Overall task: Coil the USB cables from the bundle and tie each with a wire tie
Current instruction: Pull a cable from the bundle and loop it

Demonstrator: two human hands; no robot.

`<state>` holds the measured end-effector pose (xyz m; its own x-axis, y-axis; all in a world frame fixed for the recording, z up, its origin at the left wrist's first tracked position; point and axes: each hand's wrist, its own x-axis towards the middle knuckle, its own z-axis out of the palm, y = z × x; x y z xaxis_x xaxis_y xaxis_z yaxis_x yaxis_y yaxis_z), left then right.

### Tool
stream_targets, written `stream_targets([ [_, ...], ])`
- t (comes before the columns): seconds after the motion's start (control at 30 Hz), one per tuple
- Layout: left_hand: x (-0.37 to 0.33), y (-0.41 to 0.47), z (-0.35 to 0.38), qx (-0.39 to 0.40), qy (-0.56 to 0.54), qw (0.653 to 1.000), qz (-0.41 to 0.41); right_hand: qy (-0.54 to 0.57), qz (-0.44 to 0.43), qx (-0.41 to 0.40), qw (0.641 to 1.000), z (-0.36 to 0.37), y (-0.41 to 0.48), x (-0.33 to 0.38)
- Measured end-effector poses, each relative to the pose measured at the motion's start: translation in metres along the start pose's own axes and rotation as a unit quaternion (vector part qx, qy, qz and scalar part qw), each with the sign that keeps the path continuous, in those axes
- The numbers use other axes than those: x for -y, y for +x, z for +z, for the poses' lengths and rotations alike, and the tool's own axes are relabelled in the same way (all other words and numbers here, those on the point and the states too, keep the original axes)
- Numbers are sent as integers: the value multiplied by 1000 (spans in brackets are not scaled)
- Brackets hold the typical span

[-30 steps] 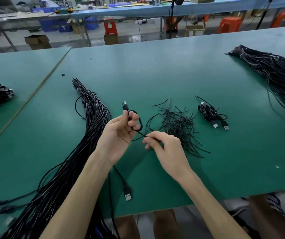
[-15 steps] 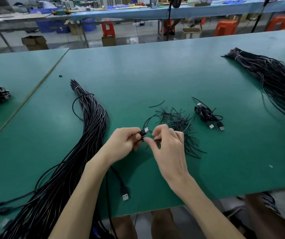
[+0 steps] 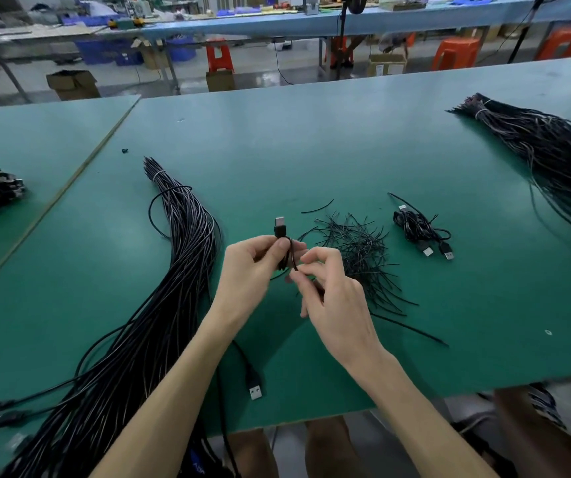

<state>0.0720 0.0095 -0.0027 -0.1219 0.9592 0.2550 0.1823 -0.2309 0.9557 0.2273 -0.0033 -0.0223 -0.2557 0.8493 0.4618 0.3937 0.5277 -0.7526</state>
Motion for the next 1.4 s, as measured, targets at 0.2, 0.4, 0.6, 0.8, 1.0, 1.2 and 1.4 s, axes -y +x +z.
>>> stream_targets([
  [0.2,-7,1,-6,3,-348,930,-119,28,43,53,997,2,3,-2],
  [0.4,-10,7,-12,-9,-418,897,-140,92,95,59,989,-1,7,-10],
  [0.6,-11,4,-14,60,-262,959,-94,105,121,22,987,-4,7,-11],
  [0.8,-8,-1,-7,123,-51,989,-61,145,136,-18,980,-7,7,-12],
  [1.0,-13,-3,-15,175,-269,941,-105,218,144,-27,965,-11,6,-17],
  [1.2,-9,-4,-11,230,-105,965,-65,251,161,-44,953,-11,8,-18],
  [1.4,-4,-2,-8,180,83,980,15,253,164,-22,953,-12,6,-15],
])
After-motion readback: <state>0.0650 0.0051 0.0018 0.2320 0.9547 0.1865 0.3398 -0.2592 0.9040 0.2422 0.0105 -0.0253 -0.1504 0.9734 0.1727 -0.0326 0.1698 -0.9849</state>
